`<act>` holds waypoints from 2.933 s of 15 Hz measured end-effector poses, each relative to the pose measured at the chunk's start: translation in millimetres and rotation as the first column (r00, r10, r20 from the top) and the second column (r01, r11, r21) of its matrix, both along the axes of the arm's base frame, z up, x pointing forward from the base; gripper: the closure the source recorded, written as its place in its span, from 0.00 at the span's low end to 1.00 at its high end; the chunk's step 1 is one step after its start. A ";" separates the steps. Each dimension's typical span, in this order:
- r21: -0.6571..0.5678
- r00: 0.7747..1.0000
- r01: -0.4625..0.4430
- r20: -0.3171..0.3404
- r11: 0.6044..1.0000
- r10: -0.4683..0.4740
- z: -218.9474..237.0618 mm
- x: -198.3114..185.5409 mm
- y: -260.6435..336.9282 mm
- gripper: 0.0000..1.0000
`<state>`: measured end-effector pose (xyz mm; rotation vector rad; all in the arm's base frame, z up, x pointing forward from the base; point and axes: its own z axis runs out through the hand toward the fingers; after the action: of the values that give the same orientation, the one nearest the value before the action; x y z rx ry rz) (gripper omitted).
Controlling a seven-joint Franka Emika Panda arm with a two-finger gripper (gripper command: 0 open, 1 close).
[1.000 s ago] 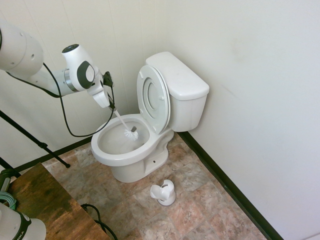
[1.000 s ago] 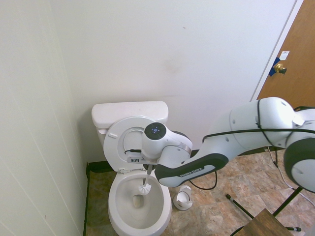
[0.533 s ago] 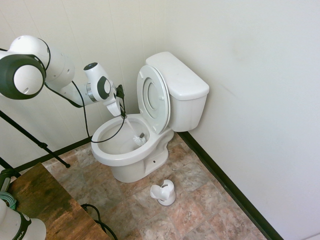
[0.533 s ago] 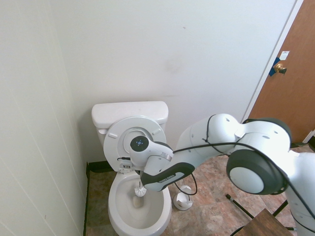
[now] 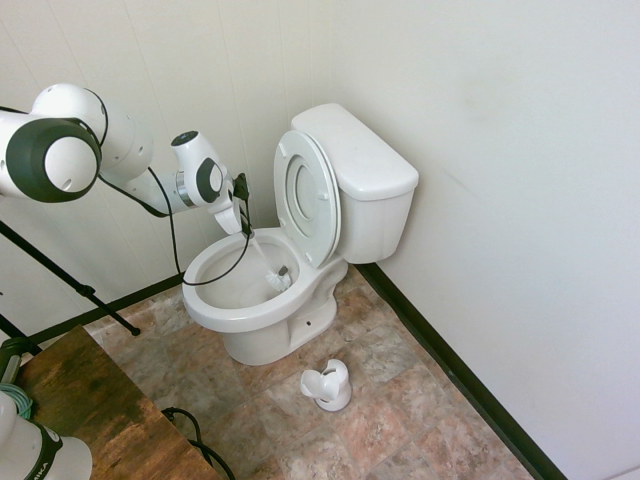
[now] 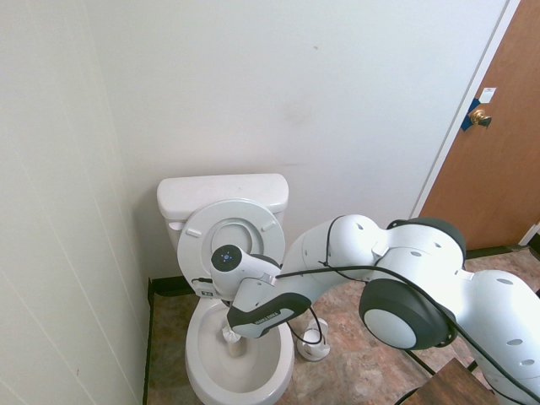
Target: Clean the toilet
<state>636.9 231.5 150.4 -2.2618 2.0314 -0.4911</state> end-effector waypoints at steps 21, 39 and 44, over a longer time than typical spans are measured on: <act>-0.027 0.995 -0.080 -0.057 0.996 0.078 -30.7 -110.4 58.0 1.00; -0.023 0.998 -0.030 0.052 0.999 0.031 -24.2 -24.0 2.2 1.00; -0.044 0.997 -0.060 0.043 0.997 0.062 -35.5 -33.4 49.7 1.00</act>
<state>603.5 281.2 114.8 -2.3076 1.9431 -0.5804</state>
